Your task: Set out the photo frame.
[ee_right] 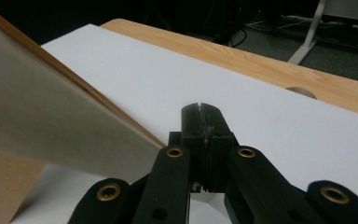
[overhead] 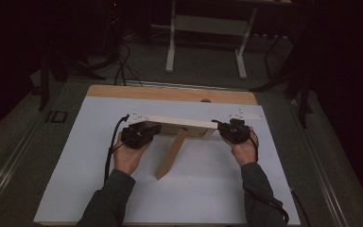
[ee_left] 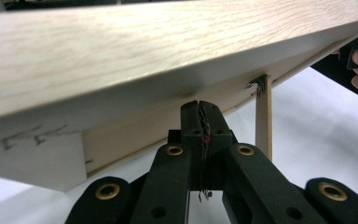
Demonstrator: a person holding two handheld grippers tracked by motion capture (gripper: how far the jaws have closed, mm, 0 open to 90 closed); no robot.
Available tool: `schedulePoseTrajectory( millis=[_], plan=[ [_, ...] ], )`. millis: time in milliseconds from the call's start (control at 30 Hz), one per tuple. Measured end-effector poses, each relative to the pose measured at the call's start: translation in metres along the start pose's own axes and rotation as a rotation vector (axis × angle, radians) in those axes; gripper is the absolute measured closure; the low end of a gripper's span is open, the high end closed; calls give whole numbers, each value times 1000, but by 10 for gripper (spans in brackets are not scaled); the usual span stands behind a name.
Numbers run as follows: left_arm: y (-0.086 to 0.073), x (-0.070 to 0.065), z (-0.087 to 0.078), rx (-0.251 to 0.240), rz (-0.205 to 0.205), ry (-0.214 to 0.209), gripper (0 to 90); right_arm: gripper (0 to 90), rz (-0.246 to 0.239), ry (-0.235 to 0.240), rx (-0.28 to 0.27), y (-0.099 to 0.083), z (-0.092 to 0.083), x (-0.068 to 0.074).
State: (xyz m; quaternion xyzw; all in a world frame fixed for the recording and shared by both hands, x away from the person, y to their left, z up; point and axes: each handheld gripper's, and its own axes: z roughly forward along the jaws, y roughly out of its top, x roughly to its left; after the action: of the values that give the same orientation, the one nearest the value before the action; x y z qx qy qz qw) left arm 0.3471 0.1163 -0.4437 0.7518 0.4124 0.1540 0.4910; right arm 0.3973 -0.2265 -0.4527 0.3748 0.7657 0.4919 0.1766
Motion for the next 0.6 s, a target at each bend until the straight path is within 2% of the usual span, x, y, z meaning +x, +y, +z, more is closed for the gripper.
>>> schedulePoseTrajectory(
  millis=[200, 600],
  plan=[
    [2, -2, 2, 5, 7, 3, 900, 895, -5, 23, 1, 3, 1, 1],
    [4, -4, 8, 14, 10, 6, 900, 897, -16, 40, 5, 1, 0, 4]
  ],
)
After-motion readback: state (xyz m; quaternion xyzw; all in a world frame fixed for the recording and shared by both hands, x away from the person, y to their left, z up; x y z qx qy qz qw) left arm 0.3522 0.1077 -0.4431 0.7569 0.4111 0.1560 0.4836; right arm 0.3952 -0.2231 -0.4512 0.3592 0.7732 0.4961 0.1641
